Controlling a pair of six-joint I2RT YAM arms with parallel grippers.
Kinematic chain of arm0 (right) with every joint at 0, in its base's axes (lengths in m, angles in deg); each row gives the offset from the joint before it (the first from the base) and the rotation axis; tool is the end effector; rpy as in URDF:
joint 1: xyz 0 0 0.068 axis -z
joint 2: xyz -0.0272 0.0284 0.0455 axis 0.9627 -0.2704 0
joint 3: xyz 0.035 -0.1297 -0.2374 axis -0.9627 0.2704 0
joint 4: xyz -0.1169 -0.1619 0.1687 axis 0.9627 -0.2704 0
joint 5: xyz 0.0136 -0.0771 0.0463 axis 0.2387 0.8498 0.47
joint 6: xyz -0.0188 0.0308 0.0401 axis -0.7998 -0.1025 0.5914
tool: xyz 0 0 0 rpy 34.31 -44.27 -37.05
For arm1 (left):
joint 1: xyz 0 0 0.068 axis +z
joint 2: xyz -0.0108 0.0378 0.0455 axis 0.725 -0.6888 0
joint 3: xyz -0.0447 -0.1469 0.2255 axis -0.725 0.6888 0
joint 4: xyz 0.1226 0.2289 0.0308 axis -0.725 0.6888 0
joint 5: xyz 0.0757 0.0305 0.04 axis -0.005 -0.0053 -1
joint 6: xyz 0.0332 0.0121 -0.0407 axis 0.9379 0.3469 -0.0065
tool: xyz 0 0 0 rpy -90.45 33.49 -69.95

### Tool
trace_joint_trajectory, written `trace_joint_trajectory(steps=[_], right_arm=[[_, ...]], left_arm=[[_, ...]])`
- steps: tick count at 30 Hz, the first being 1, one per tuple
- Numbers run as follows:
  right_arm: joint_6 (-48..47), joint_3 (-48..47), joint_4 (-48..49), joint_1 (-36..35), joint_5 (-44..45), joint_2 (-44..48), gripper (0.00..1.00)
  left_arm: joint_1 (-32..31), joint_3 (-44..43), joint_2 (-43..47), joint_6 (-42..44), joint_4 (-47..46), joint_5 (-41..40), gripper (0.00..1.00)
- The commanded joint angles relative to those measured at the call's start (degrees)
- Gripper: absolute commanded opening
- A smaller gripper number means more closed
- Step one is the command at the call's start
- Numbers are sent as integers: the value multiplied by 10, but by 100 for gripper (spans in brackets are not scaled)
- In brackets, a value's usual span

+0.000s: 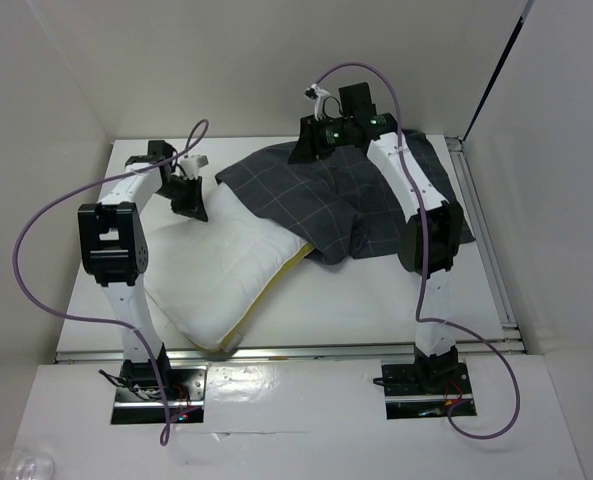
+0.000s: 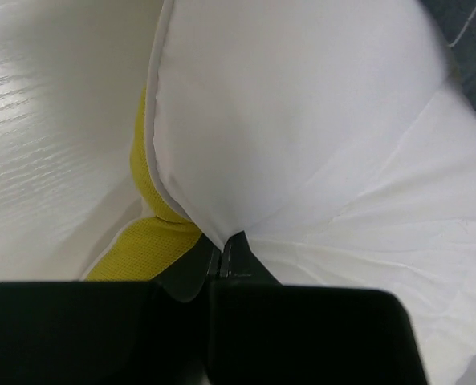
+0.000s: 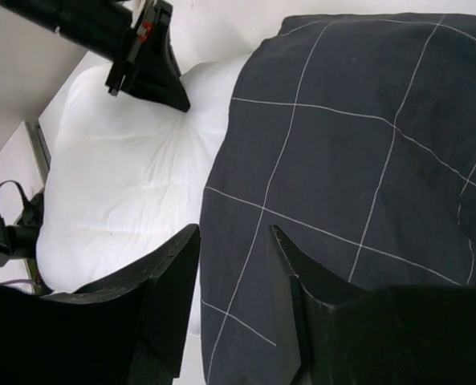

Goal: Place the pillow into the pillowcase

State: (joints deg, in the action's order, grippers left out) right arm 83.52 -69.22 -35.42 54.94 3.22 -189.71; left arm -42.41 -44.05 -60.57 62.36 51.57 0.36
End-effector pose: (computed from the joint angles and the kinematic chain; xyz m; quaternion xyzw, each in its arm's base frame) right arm 0.4565 0.1870 0.3430 -0.3105 0.7885 0.4026 0.3461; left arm 0.4366 0.0150 0.2038 0.0593 0.9554 -0.2086 0.2006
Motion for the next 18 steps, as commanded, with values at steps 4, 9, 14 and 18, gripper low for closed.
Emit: trace_joint_trajectory(steps=[4, 9, 14, 18], right_arm=[[35, -45, 31, -6, 6, -14, 53], [47, -51, 52, -16, 13, -14, 58], [53, -62, 71, -29, 31, -14, 63], [63, -62, 77, -36, 55, -14, 66]], left_arm=[[-40, 60, 131, 74, -85, -126, 0], [-105, 131, 245, 150, -195, -237, 0], [-164, 170, 313, 201, -271, -292, 0], [-200, 214, 356, 275, -335, -324, 0]])
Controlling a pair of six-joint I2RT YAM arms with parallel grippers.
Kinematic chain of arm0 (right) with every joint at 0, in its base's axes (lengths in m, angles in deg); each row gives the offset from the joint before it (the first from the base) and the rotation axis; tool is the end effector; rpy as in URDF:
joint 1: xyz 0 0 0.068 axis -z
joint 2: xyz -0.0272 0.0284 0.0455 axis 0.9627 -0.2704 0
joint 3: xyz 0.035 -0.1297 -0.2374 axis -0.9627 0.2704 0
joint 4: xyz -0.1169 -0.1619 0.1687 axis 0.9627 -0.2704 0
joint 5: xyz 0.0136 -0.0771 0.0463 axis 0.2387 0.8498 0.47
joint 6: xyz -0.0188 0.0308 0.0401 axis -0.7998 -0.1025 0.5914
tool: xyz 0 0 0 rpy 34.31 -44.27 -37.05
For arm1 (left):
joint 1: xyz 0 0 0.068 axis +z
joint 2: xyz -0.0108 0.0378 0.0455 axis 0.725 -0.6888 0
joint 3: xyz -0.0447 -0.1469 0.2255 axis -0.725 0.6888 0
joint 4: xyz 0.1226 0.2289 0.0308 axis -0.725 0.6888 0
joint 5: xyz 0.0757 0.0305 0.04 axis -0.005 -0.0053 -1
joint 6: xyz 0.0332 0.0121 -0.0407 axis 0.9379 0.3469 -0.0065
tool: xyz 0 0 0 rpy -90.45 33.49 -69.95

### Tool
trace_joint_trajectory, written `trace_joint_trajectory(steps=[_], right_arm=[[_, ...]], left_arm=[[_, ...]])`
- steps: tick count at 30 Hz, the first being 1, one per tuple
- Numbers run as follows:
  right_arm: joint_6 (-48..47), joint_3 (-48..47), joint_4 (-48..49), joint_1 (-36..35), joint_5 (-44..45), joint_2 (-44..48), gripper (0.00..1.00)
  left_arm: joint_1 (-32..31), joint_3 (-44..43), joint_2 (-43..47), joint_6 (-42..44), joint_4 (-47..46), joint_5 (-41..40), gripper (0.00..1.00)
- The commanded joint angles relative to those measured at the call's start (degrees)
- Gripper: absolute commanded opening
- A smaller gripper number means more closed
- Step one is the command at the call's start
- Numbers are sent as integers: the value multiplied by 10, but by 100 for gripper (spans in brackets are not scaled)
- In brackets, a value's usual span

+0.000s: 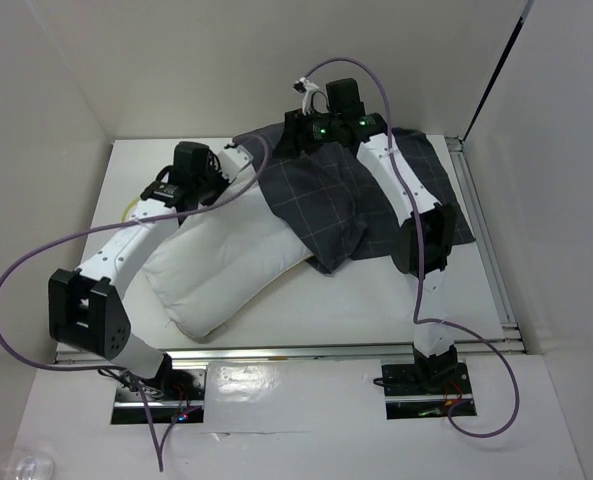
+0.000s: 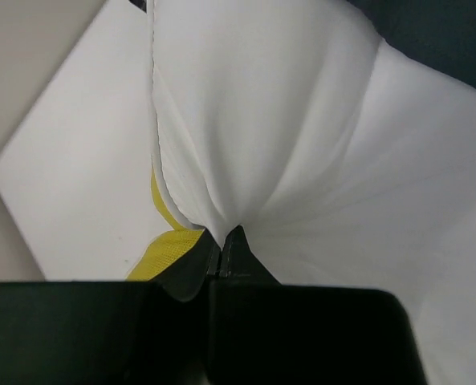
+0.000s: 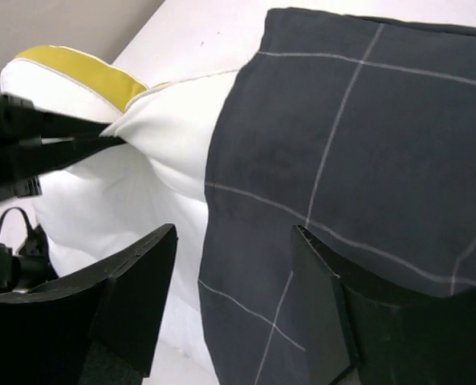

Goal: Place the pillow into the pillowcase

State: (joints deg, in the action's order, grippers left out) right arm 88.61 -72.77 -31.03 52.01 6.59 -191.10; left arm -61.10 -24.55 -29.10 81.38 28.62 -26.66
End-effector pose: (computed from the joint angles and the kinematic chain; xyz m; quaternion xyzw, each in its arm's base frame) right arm 0.4560 0.2124 0.3568 -0.2989 0.7783 0.4047 0.3756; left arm 0.3416 -0.0889 0.3276 0.2972 0.8296 0.0467 0.4704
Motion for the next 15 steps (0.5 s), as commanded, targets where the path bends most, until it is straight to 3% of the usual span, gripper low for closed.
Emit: trace_joint_trajectory(steps=[1, 9, 15], right_arm=[[18, -27, 33, -6, 21, 5, 68], [26, 10, 119, -29, 115, 55, 75], [-84, 41, 175, -97, 237, 67, 78]], left_arm=[[-28, 38, 49, 98, -119, -64, 0], [-74, 71, 86, 140, -167, -85, 0], [-116, 97, 118, 169, -201, -92, 0]])
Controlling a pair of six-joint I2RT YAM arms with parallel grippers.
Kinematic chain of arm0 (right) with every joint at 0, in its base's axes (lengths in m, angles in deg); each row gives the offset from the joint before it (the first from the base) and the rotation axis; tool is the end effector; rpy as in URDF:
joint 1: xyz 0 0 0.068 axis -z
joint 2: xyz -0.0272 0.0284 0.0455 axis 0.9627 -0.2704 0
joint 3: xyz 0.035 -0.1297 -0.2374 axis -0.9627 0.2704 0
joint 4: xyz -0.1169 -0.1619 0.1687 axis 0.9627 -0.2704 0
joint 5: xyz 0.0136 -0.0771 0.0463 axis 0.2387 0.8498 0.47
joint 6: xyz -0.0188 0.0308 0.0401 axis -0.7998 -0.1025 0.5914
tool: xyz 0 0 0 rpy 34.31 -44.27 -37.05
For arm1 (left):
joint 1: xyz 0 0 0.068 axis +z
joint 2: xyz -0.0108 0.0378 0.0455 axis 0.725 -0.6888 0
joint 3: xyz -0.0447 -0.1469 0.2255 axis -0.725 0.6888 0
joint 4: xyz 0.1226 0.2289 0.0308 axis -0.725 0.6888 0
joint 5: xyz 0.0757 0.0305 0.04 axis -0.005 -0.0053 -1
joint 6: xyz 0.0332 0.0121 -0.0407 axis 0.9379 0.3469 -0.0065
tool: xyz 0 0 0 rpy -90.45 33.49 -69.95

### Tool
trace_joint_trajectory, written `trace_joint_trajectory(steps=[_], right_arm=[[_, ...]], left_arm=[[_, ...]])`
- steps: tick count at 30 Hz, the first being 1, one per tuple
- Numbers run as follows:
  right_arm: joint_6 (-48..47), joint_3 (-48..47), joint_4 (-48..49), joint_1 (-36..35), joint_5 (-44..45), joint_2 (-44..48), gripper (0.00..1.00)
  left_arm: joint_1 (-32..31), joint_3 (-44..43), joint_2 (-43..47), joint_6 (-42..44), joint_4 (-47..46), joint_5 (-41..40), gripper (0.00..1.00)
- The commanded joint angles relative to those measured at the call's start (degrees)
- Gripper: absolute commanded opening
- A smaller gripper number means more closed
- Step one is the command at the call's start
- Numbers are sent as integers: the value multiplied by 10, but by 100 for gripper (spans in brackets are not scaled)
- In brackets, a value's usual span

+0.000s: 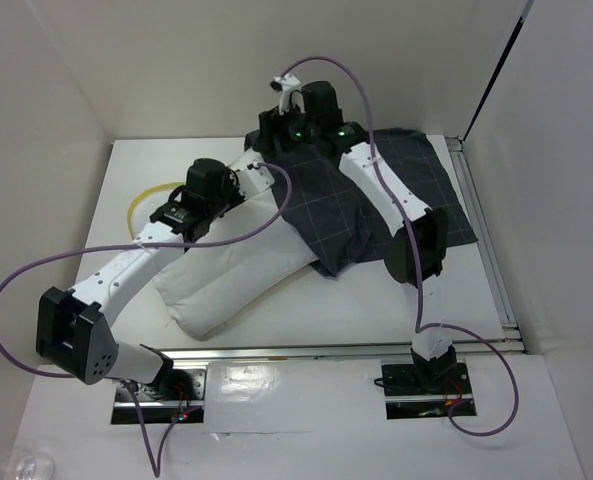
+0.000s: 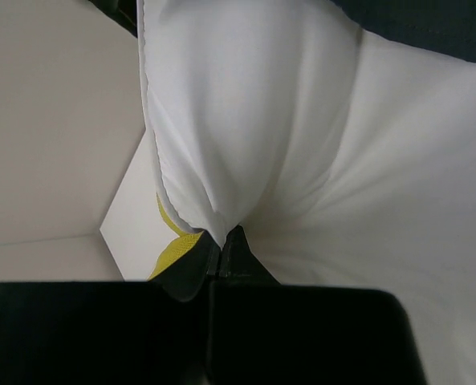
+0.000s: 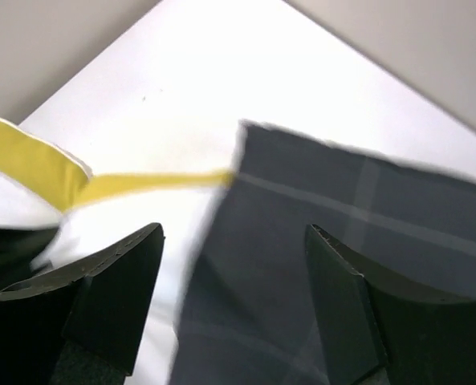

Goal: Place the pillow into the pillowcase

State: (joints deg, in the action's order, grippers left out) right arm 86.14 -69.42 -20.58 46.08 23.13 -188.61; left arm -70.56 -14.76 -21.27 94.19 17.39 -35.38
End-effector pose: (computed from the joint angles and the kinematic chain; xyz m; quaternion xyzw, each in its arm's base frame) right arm 0.4398 0.2530 0.3729 -0.3024 0.7594 0.3135 0.4834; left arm 0.2995 -0.1277 0.3308 0.3937 0.7404 0.1318 0.5286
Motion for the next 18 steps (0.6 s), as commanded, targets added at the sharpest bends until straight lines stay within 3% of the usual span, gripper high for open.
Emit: trace_joint_trajectory(steps=[1, 9, 12, 18], right_arm=[[-59, 8, 79, -44, 72, 36, 80], [-89, -18, 72, -56, 97, 13, 81], [-95, -18, 59, -56, 149, 13, 82], [-95, 65, 90, -56, 188, 68, 82]], left_arm=[[-27, -1, 47, 53, -89, -5, 0], [-65, 6, 59, 74, -94, -34, 0], [-65, 1, 59, 74, -88, -39, 0], [-70, 1, 54, 56, -82, -45, 0]])
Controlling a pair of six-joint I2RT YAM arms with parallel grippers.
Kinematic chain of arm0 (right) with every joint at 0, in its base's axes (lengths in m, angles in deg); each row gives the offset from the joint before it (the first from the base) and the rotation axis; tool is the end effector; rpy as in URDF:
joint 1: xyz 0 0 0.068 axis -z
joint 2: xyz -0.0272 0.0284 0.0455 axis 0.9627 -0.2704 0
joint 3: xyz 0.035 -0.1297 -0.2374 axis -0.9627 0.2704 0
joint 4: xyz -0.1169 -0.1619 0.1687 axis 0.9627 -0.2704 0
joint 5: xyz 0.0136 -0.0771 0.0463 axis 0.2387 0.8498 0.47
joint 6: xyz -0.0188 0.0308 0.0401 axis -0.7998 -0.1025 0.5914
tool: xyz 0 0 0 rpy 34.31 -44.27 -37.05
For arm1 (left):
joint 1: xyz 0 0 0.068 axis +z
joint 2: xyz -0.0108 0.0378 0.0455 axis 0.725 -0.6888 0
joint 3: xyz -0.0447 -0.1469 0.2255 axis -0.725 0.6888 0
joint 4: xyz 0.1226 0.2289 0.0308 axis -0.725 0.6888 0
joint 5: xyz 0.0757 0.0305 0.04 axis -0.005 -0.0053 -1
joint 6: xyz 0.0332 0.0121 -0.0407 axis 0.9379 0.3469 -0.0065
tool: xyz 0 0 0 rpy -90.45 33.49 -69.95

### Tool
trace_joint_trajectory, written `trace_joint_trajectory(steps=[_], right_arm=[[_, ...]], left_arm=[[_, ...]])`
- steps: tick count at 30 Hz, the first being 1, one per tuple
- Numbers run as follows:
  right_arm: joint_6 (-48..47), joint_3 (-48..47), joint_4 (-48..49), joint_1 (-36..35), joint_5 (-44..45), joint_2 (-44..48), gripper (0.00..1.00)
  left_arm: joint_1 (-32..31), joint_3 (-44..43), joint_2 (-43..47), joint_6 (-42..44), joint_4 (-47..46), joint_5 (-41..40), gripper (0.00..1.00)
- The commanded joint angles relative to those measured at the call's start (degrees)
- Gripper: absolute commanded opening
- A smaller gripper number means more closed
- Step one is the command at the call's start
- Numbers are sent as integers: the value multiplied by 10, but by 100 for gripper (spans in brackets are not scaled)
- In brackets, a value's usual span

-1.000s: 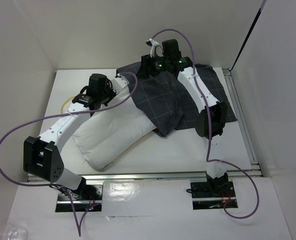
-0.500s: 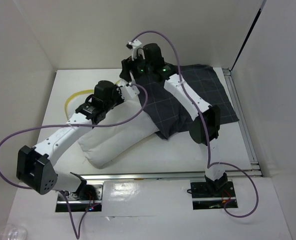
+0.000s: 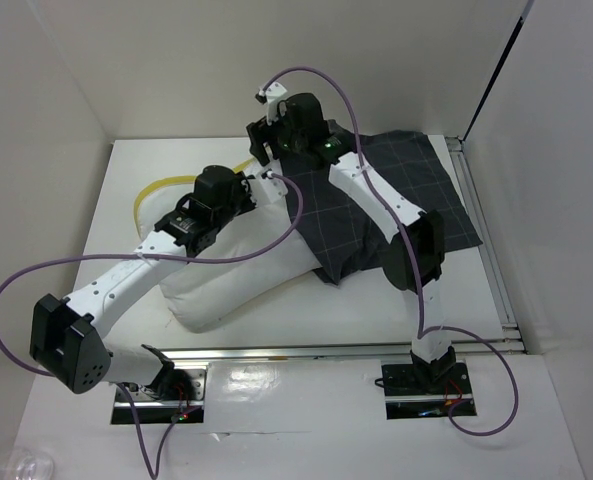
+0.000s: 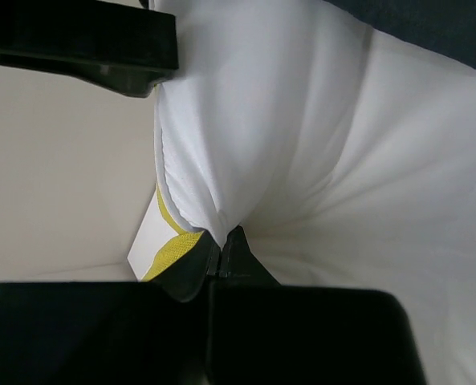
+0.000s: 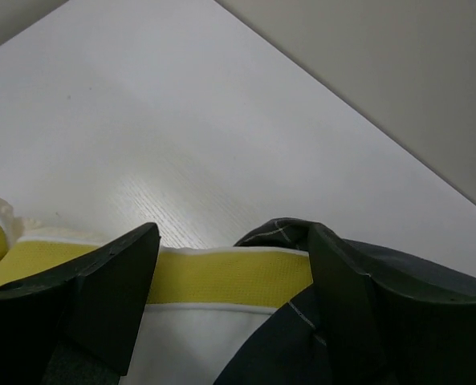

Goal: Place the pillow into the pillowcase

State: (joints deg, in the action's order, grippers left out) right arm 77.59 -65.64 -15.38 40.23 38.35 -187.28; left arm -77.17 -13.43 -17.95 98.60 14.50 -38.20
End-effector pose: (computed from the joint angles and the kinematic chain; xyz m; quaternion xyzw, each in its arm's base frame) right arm 0.4189 0.2905 0.3700 -0.3287 0.7432 0.2026 0.5464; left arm 0.2733 -0.1537 0.3452 0.4341 0.6887 0.1430 0.5629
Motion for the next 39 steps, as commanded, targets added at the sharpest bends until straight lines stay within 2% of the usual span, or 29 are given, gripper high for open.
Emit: trace_joint_trajectory(steps=[1, 7, 9, 10, 13, 14, 15, 19, 27, 30, 33, 34, 35, 36, 39], right_arm=[[-15, 46, 46, 2, 36, 73, 82], [-15, 9, -16, -3, 81, 72, 83], [-15, 9, -23, -3, 88, 72, 81], [-15, 18, -23, -3, 93, 72, 74], [-15, 17, -32, 2, 79, 72, 33], [-15, 2, -49, 2, 69, 58, 3], [-15, -11, -61, 2, 63, 51, 0], [14, -38, -82, 10, 19, 39, 0], [63, -51, -29, -4, -172, 54, 0], [79, -57, -34, -11, -212, 54, 0], [85, -23, -16, -16, -187, 70, 0], [85, -23, -11, -16, -162, 77, 4], [66, -23, -11, -21, -141, 77, 24], [59, -17, -11, -21, -95, 82, 63], [33, -12, -11, -21, -3, 88, 76]], left_arm=[[-4, -13, 15, 12, -54, -17, 0], [-9, -13, 2, 18, -64, -22, 0], [-9, -13, 2, 18, -69, -22, 0], [-9, -13, 2, 18, -69, -22, 0], [-9, -13, 2, 18, -75, -22, 0], [-9, -13, 2, 18, -75, -22, 0], [-9, -13, 2, 18, -75, -22, 0], [-9, -13, 2, 18, -75, -27, 0], [-9, -13, -15, 12, -85, -27, 0], [-15, -19, -21, 12, -92, -27, 0], [-15, -19, -21, 12, -92, -27, 0], [-15, -19, -21, 7, -92, -27, 0], [-15, -19, -21, 7, -92, -27, 0], [-15, -19, -21, 7, -92, -27, 0], [-20, -14, -15, 7, -92, -33, 0]])
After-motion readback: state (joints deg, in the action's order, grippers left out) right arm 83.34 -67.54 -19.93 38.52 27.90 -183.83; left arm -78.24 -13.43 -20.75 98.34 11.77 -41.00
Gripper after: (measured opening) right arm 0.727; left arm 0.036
